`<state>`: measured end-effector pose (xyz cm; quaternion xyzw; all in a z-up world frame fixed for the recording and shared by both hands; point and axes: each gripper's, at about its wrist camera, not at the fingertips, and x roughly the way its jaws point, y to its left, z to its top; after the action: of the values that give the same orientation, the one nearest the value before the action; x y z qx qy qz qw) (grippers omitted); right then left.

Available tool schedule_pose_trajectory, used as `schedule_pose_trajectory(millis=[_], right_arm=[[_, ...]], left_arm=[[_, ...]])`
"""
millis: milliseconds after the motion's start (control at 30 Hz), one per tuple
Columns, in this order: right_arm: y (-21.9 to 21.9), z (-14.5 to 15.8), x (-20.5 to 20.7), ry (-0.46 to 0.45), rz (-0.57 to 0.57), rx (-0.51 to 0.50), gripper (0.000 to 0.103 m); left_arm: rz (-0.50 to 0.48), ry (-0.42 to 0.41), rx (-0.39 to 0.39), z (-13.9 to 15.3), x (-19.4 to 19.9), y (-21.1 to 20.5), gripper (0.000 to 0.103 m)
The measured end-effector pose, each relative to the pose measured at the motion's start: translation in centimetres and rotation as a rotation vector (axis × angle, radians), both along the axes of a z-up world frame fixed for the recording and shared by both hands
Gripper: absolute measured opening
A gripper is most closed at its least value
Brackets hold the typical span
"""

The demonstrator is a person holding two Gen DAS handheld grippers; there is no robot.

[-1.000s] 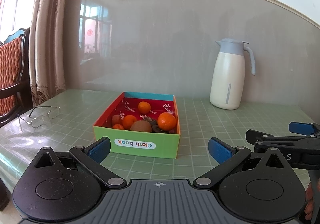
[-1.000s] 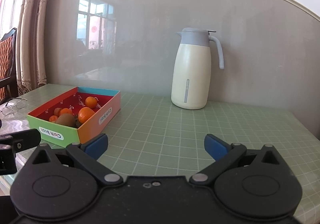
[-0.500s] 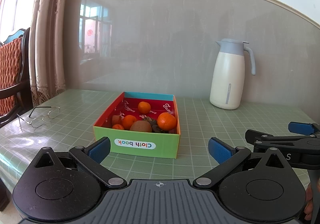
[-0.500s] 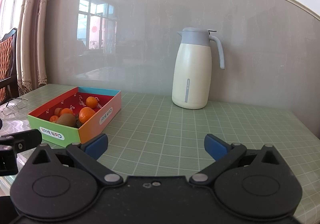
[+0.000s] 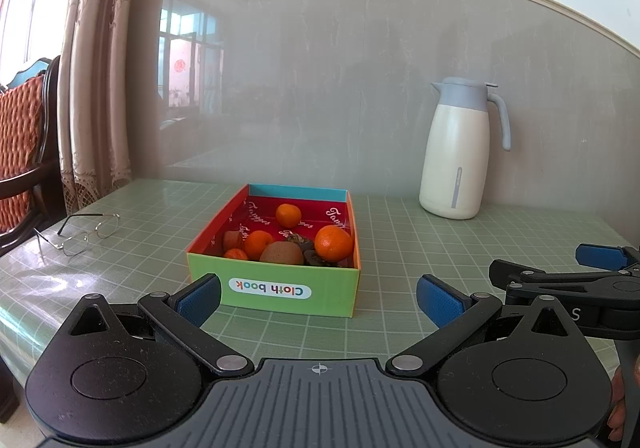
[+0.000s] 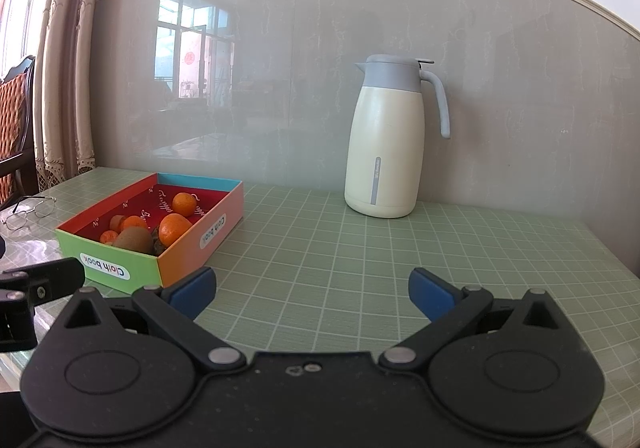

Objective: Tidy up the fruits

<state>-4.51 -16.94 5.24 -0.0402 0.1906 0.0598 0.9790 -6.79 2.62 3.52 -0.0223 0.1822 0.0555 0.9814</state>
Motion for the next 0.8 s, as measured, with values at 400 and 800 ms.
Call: schedule_pose_trajectory(millis=[400, 800], right_arm=[[0.07, -0.01, -0.02, 0.001, 0.001, 0.0, 0.103], [0.12, -0.03, -0.01, 0.001, 0.002, 0.001, 0.103]], left_arm=[[-0.001, -0.001, 0.0, 0.0, 0.01, 0.02, 0.103], [0.007, -0.023, 0.001, 0.03, -0.35, 0.05, 0.103]])
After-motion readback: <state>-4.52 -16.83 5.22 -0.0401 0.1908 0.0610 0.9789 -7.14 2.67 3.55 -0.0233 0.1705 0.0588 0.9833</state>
